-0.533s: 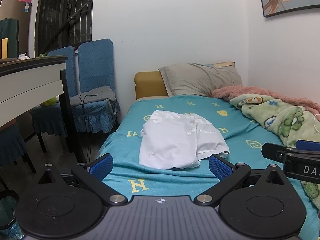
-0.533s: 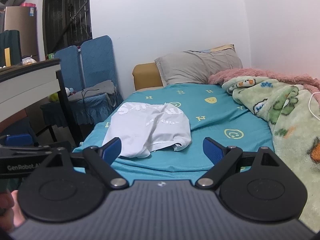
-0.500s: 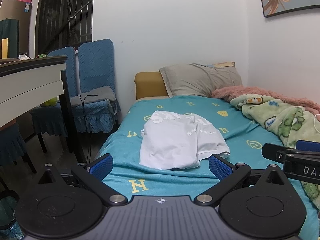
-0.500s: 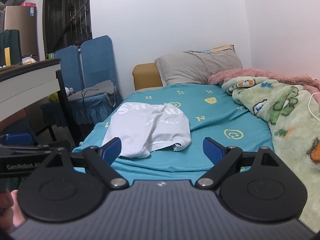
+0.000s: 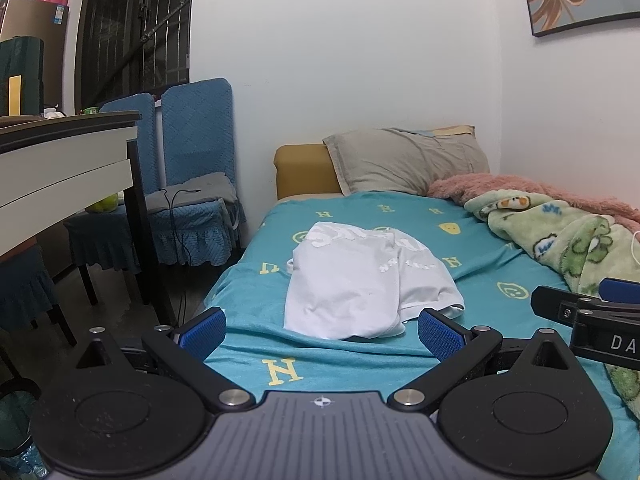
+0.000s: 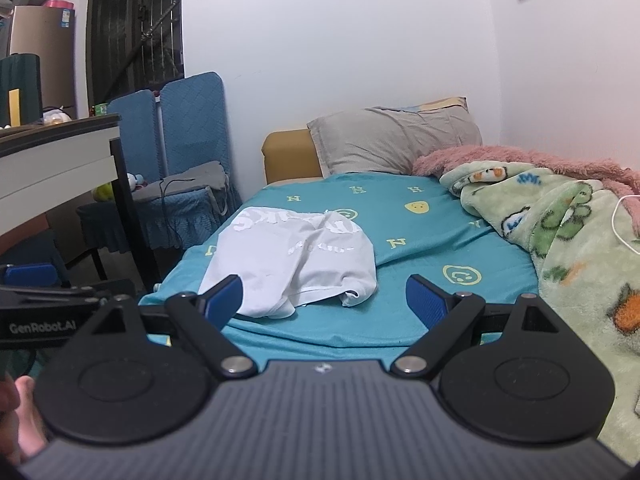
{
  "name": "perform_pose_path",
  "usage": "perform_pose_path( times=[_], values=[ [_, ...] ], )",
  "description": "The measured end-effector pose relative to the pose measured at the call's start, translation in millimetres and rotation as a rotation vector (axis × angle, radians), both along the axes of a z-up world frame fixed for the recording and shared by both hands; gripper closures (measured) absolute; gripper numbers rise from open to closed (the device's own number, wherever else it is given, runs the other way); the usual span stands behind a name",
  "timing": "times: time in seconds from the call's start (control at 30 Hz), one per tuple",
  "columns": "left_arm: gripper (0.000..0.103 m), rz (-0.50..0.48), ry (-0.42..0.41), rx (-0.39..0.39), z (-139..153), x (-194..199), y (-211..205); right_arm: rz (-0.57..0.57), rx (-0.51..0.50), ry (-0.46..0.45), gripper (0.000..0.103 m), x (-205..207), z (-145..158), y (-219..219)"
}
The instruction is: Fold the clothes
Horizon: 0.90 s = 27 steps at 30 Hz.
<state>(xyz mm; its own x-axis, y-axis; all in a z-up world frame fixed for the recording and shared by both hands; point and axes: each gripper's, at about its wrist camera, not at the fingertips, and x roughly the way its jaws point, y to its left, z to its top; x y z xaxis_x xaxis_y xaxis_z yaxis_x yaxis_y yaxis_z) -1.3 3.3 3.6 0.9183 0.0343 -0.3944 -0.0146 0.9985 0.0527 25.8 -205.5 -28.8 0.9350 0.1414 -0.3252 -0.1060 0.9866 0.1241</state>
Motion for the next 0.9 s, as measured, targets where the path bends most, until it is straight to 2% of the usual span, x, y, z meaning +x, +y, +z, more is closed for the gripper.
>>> perform_pose_path(
  times=[0.67, 0.9],
  values=[
    [0.0, 0.0, 0.007, 0.021, -3.5, -1.4, -4.9, 0.003, -0.012, -0.008, 0.013, -4.1, -0.9, 2.2],
    [0.0, -0.025, 0.002, 0.006, -6.4, -2.5, -4.2, 0.004, -0.012, 0.004, 0.013, -4.0, 0.3, 1.9]
  ],
)
